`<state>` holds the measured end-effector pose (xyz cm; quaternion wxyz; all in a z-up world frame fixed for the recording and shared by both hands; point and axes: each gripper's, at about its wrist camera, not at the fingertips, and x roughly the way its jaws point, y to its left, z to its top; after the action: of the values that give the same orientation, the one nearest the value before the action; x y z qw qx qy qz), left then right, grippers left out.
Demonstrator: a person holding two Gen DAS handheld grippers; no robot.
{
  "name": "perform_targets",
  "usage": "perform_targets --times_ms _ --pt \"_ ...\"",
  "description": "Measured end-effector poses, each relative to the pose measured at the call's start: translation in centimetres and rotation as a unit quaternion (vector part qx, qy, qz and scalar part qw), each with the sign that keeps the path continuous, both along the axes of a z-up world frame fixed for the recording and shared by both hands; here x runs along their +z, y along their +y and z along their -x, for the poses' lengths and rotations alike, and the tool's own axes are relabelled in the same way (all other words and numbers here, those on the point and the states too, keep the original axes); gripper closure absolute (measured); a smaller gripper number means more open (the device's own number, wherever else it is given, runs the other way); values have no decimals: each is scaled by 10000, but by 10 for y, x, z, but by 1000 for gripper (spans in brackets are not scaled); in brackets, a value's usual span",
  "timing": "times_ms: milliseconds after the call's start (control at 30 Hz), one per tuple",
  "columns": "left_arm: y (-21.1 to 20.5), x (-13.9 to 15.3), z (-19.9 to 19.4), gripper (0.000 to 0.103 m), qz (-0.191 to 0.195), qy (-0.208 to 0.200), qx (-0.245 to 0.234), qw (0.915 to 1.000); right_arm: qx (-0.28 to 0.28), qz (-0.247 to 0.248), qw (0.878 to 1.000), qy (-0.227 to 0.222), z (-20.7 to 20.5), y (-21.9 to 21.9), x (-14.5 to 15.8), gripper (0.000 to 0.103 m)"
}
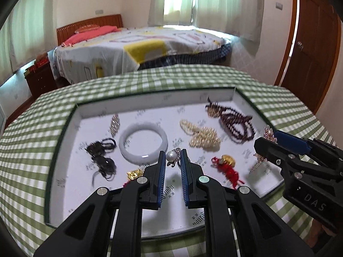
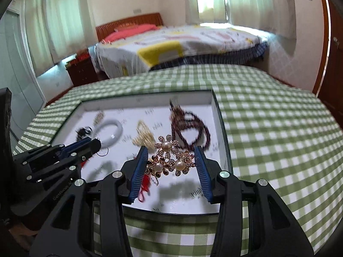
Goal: Organize jewelry
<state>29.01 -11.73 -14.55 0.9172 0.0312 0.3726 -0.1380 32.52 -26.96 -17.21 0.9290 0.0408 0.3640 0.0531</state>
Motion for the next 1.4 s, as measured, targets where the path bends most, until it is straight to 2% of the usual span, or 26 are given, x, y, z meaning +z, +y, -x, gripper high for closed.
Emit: perform_targets --times_ms 300,333,467,600,700,767,833,967,1033,1400 --pt "1 -13 -7 86 18 253 23 9997 -17 62 9996 281 -10 1 -16 59" --pt "3 -13 -8 84 37 260 46 9996 -20 48 9996 284 -10 1 -17 58" --pt "5 -12 -7 58 52 248 135 9996 -16 41 9997 254 -10 0 -15 58" --pt "7 -9 -5 55 58 226 162 9996 -12 40 9998 189 -7 1 -11 57" --pt "10 -5 -2 47 78 179 238 9995 -17 17 9999 141 -3 0 -7 56" --pt "13 -2 1 44 107 140 284 9994 -25 15 10000 84 1 0 -3 48" --pt "15 2 5 43 105 104 324 9994 -13 12 10000 28 6 1 2 47" --pt "23 14 19 41 104 -44 403 9991 -2 -7 10000 -93 21 3 15 47" --pt "29 22 31 36 96 -139 437 9989 -4 -33 9999 -138 30 4 21 46" --pt "63 73 105 21 2 -685 928 9933 -13 -98 9991 -401 94 18 60 29"
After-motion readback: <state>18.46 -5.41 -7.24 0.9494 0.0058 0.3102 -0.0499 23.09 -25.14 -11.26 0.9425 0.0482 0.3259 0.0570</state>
